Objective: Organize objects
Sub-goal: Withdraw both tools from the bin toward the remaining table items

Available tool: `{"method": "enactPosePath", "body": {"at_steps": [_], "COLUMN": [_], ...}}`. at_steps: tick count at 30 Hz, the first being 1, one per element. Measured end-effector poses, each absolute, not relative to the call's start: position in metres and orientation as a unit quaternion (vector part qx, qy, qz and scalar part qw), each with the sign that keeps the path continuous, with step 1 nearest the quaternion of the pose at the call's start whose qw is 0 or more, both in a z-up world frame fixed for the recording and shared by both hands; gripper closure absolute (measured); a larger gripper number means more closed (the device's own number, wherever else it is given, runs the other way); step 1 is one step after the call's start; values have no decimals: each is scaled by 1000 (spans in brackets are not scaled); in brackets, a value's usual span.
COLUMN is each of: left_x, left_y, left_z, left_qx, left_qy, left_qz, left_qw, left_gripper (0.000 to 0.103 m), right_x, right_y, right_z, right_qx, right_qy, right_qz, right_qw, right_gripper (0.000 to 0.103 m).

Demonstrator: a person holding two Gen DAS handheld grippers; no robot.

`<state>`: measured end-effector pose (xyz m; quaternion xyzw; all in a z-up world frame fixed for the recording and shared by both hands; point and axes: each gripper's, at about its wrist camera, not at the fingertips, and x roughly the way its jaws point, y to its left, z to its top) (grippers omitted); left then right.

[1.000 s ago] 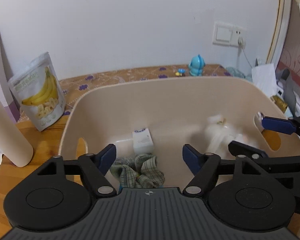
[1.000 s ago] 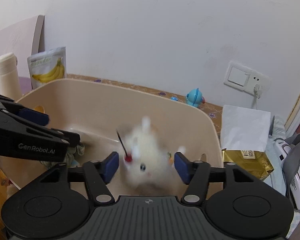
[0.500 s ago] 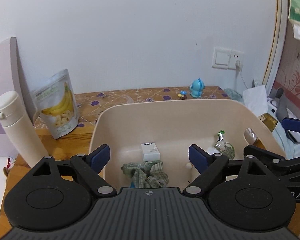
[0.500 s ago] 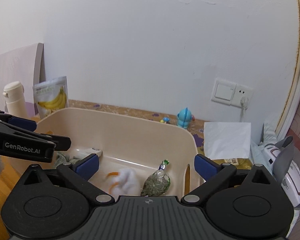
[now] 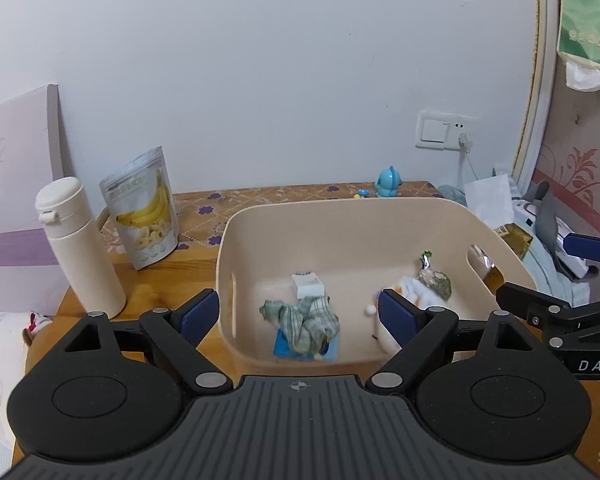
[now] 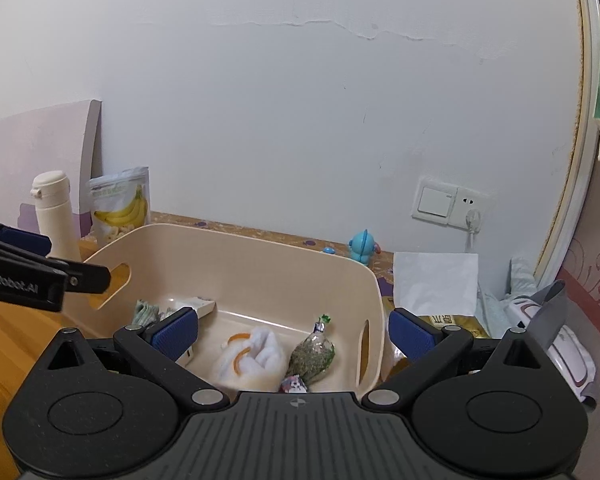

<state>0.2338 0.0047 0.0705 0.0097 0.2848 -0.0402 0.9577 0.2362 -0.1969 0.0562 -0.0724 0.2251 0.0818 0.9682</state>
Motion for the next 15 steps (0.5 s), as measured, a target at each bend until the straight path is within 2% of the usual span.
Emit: {"method": "enactPosePath", "body": {"at_steps": [15], "left_x": [186], "left_y": [11], "left_z": [39], "left_qx": [-5], "left_qy": [319], "left_qz": [-53], "left_qw": [946], "left_gripper": [15], "right_x": [189], "right_y": [-212], "right_z": [27], "right_qx": [-78], "right_qy": [257], "right_qz": [82], "right_qw": [960], "right_gripper": [0]}}
